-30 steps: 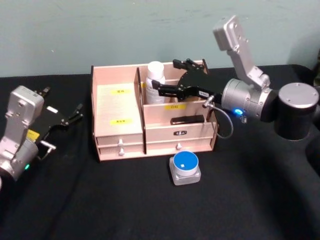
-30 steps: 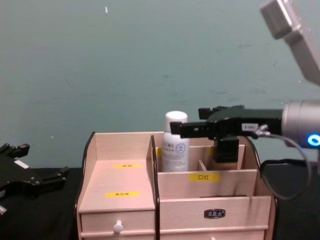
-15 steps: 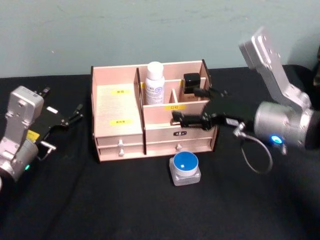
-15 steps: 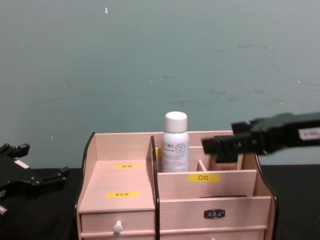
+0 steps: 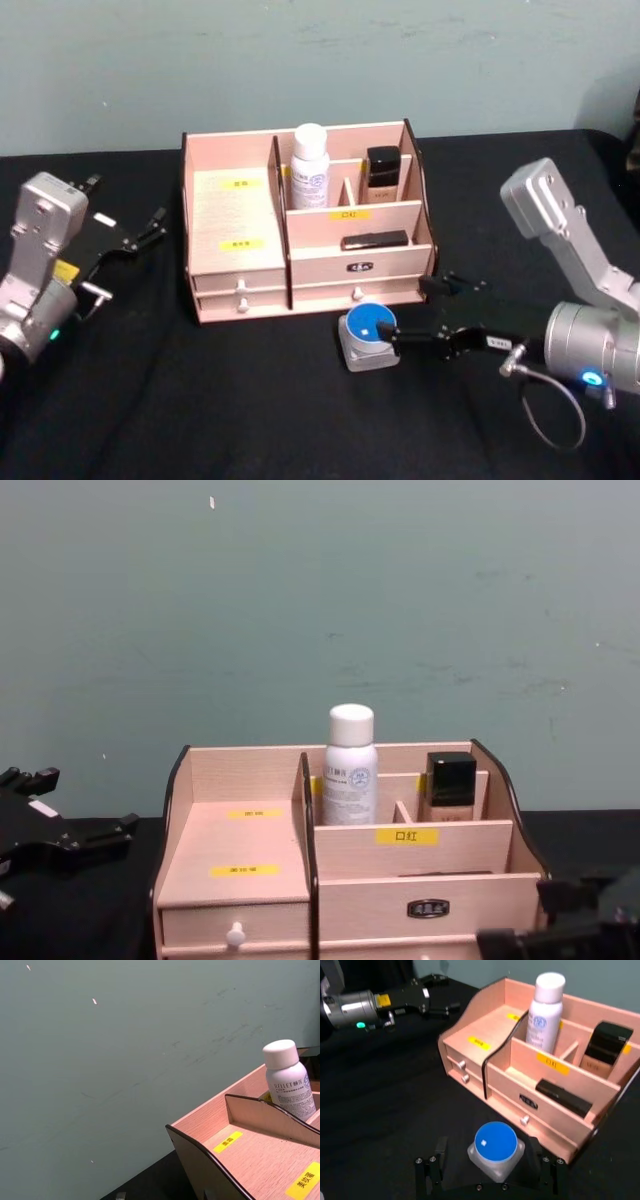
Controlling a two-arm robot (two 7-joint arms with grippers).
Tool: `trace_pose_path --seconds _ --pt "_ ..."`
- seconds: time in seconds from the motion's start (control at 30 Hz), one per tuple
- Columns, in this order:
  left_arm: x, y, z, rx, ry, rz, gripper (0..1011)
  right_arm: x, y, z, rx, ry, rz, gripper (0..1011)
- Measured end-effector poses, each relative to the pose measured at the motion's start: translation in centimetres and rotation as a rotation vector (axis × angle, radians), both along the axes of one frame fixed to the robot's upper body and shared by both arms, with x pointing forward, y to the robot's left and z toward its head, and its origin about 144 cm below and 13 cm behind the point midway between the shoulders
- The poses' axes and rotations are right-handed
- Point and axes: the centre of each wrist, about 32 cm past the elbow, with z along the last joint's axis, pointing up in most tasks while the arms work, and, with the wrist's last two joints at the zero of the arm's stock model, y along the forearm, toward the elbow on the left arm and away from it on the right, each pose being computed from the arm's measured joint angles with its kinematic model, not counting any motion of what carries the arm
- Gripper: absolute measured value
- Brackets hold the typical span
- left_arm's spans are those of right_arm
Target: Pick up the facial cleanser and watermelon frost from the table and place them into the tiered storage box.
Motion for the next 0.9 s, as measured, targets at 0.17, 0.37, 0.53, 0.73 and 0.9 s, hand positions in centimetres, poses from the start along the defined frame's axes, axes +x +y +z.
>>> trace_pose_path --seconds 0.17,0.37,0.53,0.73,0.9 --pt "0.0 0.0 0.0 0.000 0.000 0.000 1010 -0.5 -0.1 -0.6 -0.018 0.009 0.003 1000" --pt "0.0 0.0 0.0 0.000 0.000 0.000 1010 -0.5 0.3 -1.5 -0.053 0.017 0.016 1000" --pt "0.0 0.0 0.0 0.000 0.000 0.000 1010 -0.1 0.7 -2.2 -0.078 0.020 0.020 1000" --pt "0.0 0.0 0.0 0.000 0.000 0.000 1010 0.8 1.5 -2.9 -0.102 0.009 0.027 1000" --pt "0.0 0.0 0.0 0.000 0.000 0.000 1010 1.5 2.1 -3.4 -0.107 0.002 0.039 1000"
